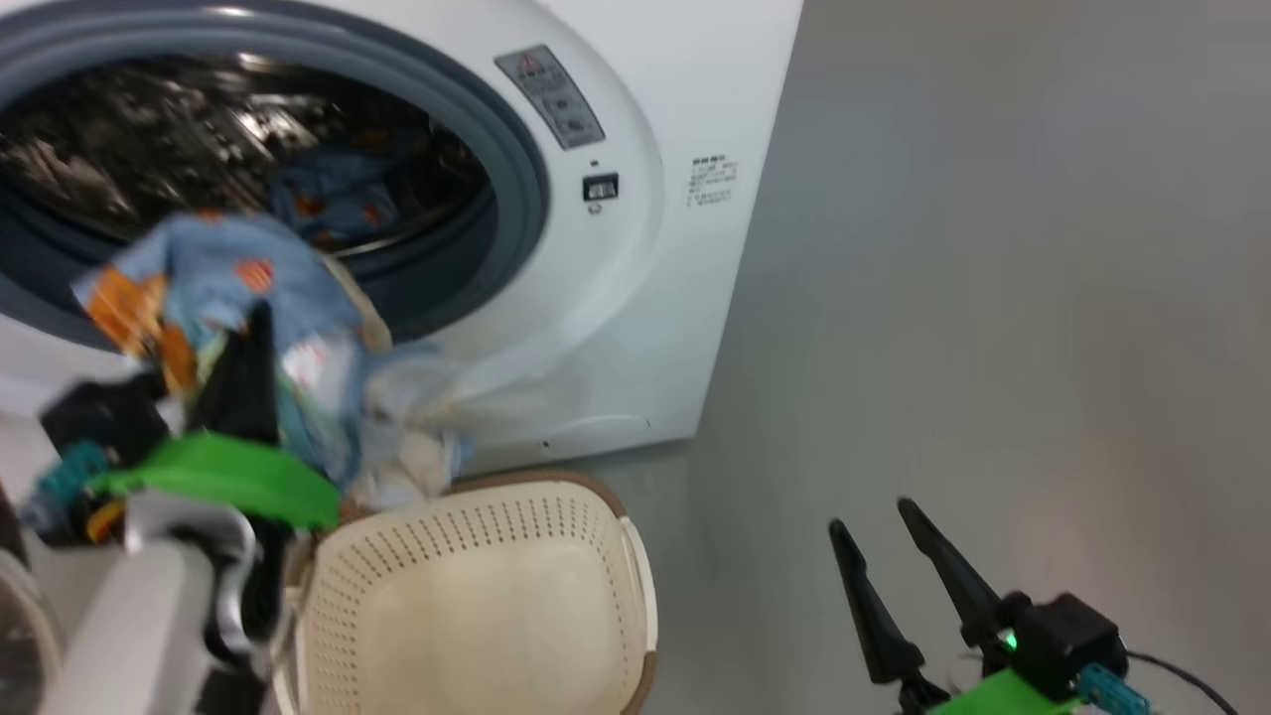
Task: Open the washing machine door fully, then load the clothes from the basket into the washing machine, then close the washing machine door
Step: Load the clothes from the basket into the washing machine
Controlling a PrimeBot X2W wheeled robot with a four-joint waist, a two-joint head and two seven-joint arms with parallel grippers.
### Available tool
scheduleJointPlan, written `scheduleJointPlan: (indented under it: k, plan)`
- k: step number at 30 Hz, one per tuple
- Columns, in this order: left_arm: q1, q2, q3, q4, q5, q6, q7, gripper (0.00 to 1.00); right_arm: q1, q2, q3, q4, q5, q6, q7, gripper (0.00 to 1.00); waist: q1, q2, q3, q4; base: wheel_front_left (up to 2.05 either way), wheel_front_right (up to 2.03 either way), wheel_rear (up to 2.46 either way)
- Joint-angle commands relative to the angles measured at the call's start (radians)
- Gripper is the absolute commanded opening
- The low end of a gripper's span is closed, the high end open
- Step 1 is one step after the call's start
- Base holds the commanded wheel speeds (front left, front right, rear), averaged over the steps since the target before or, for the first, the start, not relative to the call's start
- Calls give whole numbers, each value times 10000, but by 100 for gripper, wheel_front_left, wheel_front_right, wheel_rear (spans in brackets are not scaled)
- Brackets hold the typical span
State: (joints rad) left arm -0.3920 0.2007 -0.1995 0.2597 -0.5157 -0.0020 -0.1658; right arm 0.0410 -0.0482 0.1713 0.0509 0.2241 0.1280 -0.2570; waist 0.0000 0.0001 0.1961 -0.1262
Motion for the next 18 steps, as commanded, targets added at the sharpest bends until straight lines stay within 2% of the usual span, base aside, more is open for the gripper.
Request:
scheduleJointPlan:
  k: [1, 12, 18]
  plan:
    - [-686, 424, 428, 6, 102, -52, -11, 0, -414, -22, 351, -280, 88, 27, -48, 100, 0, -1, 1088, -513, 0, 0, 0]
    - [-4157, 1572, 834, 3110, 506, -380, -451, 0, -1534, -21, 1026, -234, 406, 27, -48, 100, 0, -1, 2702, -1378, 0, 0, 0]
    - [-5685, 1799, 731, 4218, 854, -447, -730, 0, -1731, -21, 1377, -159, 516, 27, -48, 100, 0, -1, 3289, -1671, 0, 0, 0]
